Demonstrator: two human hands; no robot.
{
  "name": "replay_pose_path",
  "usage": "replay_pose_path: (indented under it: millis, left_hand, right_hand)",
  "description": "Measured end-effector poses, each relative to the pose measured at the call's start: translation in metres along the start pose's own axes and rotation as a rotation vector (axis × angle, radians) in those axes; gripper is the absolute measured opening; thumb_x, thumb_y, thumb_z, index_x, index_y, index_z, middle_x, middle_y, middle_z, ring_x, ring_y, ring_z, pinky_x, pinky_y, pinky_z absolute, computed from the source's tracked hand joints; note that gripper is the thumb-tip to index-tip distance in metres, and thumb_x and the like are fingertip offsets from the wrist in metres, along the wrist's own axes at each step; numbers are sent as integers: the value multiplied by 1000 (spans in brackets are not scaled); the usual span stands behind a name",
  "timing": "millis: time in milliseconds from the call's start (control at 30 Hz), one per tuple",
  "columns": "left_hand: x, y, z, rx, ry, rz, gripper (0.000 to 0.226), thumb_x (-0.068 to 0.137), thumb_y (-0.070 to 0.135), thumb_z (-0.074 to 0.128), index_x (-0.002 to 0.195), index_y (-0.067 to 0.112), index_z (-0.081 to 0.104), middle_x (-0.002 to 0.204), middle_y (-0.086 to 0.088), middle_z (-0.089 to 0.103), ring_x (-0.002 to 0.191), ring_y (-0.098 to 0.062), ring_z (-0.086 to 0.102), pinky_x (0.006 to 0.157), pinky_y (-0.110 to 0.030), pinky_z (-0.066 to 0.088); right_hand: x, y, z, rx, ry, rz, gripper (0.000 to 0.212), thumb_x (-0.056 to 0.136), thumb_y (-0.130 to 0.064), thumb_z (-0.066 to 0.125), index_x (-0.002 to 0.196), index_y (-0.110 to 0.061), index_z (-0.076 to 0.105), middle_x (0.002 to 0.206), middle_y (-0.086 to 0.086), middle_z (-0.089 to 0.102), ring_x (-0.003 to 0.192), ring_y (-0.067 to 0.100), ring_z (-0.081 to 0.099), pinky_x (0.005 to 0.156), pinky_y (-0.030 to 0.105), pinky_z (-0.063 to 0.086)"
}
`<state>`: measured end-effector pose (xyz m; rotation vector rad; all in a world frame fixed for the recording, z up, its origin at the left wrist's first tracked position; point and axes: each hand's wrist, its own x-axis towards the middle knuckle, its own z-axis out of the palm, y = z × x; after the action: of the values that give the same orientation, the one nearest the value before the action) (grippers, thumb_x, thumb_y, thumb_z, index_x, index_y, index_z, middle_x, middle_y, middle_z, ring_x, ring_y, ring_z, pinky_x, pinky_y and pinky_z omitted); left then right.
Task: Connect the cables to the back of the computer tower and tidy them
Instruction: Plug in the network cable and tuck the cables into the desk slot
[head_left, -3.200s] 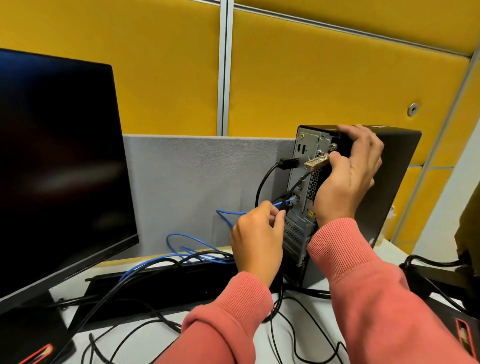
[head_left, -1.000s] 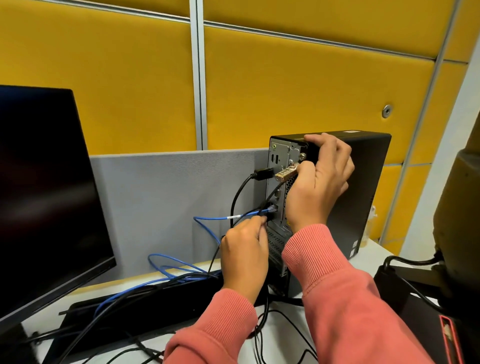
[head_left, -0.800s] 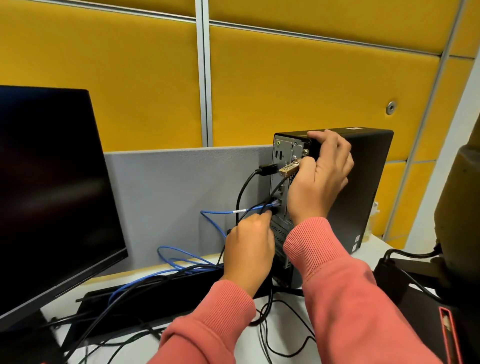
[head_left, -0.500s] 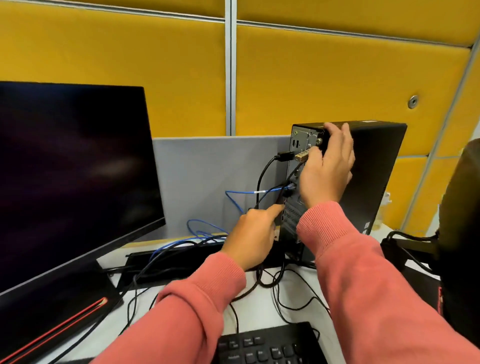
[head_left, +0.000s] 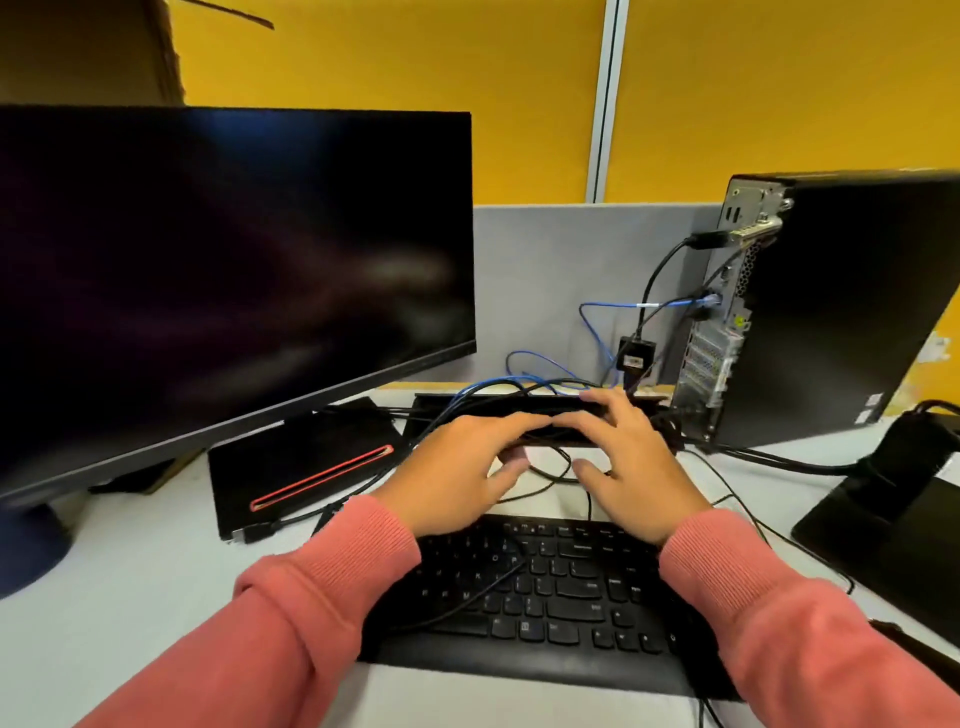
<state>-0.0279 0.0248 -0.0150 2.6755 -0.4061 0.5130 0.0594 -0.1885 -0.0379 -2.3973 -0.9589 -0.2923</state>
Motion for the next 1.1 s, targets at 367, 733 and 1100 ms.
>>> replay_pose_path:
  millis: [367,733,1100]
  left_hand:
    - [-58,-79,-3,3,63,-405,51,99,29,59,148,30,47,143,6,51,132,-17,44,113,-39,38]
    - [-37,-102,8,135,-12,-607,19,102,35,51,99,26,68,97,1,67,93,-28,66,85,-46,55]
    - [-6,-50,-21,-28,271,-293,21,92,30,53,93,26,73,74,5,69,71,-15,62,68,-36,51]
  right_hand:
    - [6,9,-19,-668,-199,165,22,101,-45,45,88,-33,57,99,-10,54,103,21,46,85,41,34]
    - [27,-26,4,-637,-133,134,11,97,-30,48,96,-31,59,106,-3,54,107,24,48,83,41,33]
    - [51,-96,38,-132,-41,-202,72,89,-11,60,151,-29,29,148,-4,31,116,25,54,87,44,54]
